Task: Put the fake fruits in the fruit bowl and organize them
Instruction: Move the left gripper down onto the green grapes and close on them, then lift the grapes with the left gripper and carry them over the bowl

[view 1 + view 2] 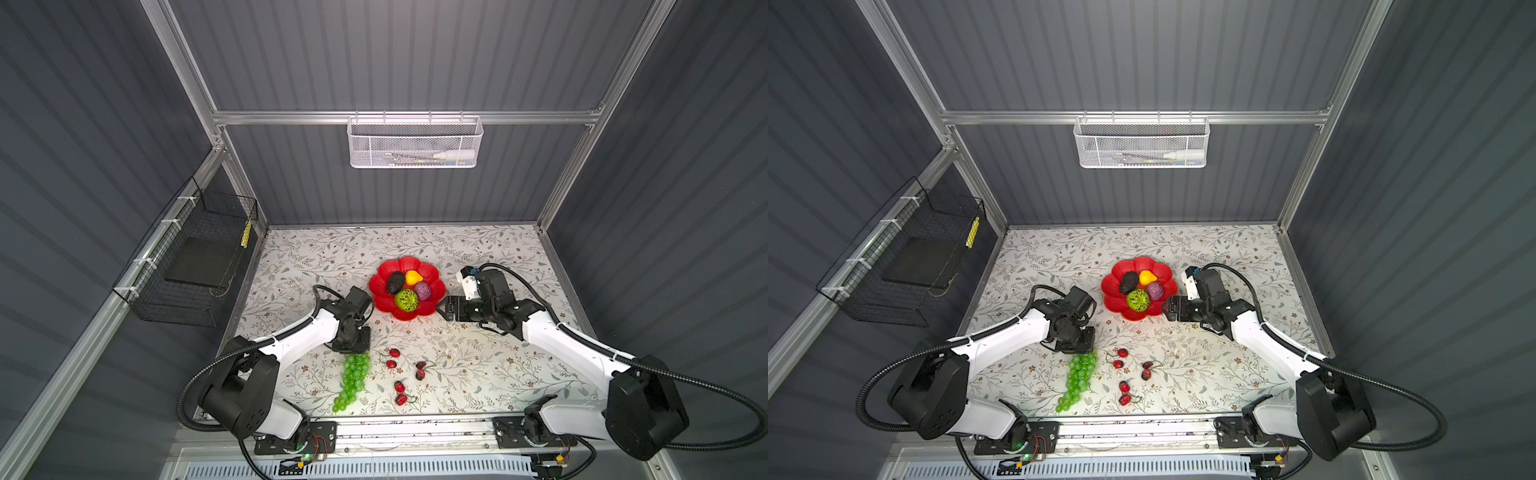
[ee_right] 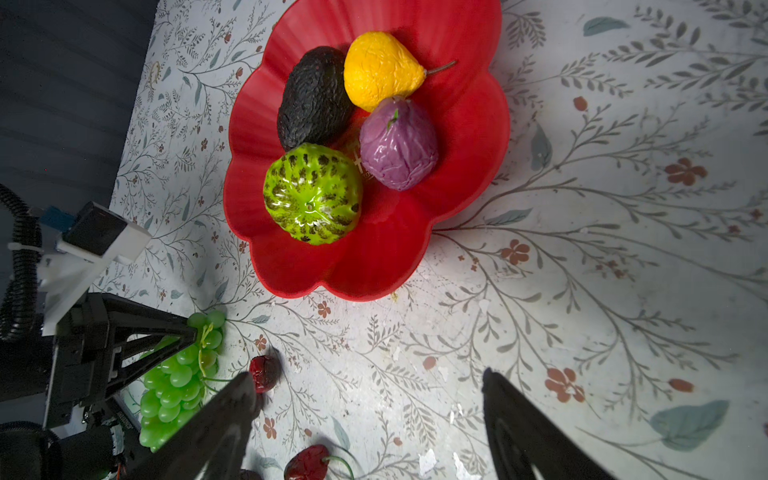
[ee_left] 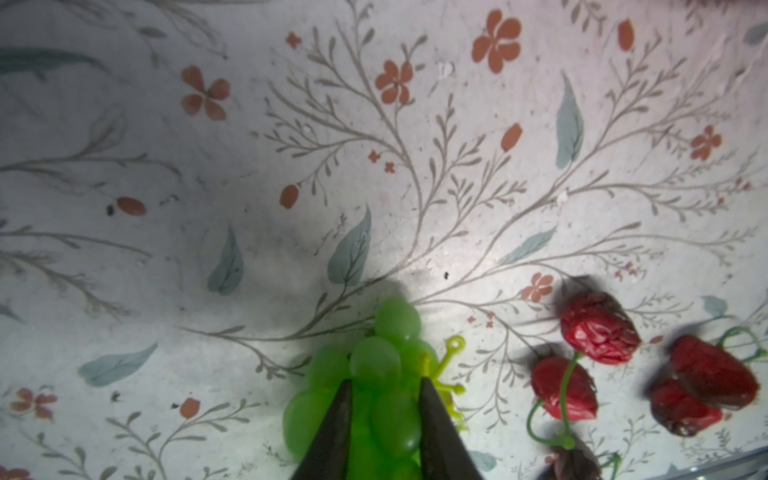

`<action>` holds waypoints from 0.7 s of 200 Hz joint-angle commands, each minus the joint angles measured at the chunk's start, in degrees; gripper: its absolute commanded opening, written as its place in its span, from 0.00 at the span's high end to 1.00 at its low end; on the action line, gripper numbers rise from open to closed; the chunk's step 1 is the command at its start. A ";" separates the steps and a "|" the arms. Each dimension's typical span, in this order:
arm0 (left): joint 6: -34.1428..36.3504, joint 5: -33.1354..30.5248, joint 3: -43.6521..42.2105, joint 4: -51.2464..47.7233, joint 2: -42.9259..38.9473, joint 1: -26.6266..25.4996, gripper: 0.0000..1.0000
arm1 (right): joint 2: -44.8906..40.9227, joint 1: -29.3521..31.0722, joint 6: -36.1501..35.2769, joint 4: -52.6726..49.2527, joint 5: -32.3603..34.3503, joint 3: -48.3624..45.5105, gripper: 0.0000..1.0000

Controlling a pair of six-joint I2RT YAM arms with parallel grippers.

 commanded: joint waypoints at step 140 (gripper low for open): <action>2.77 1.30 4.65 -1.64 -17.94 -0.17 0.94 | -1.11 0.59 0.99 1.72 1.27 0.08 0.14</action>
